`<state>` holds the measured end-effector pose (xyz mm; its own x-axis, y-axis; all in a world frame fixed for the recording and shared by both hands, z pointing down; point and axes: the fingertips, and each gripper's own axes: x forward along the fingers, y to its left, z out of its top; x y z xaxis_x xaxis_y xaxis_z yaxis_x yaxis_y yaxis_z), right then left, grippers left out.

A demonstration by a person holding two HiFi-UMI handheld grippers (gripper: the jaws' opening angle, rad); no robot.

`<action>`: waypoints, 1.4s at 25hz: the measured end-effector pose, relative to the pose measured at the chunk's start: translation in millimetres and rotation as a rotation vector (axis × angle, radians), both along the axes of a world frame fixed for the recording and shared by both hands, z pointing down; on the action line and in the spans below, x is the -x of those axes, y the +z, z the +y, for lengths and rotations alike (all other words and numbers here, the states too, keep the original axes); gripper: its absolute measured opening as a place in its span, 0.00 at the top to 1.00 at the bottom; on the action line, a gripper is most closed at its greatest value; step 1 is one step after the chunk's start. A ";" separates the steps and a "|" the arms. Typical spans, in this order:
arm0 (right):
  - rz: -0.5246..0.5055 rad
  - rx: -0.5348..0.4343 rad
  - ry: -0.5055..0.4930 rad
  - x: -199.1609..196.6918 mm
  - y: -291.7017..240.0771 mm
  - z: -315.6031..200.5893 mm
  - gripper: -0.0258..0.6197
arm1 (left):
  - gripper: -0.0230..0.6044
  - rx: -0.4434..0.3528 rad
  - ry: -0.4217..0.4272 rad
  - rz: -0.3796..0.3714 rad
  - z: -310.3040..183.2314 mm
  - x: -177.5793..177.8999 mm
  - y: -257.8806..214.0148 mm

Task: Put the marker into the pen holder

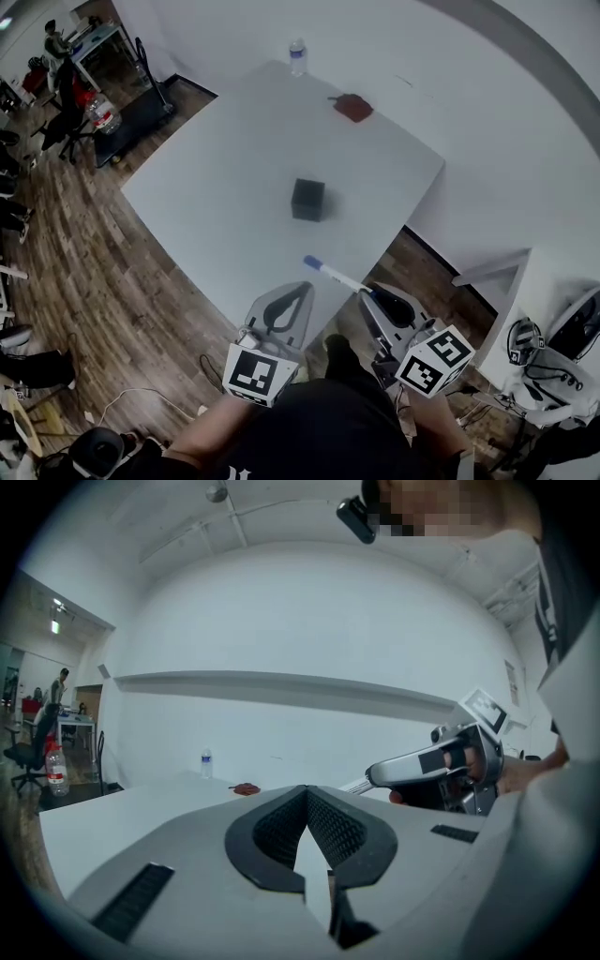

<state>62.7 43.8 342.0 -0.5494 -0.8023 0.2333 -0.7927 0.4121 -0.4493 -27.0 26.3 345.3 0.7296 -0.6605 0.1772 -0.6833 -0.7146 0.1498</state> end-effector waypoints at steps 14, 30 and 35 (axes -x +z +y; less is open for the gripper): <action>0.183 0.064 -0.143 -22.0 61.8 -148.3 0.85 | 0.95 0.095 -0.159 -0.056 -99.6 -22.9 33.6; 0.360 0.153 -0.266 1.8 177.0 -231.5 0.85 | 0.95 0.217 -0.262 -0.100 -155.5 -15.3 84.9; 0.412 0.163 -0.304 13.6 198.4 -237.6 0.85 | 0.95 0.247 -0.288 -0.101 -161.2 -10.9 98.1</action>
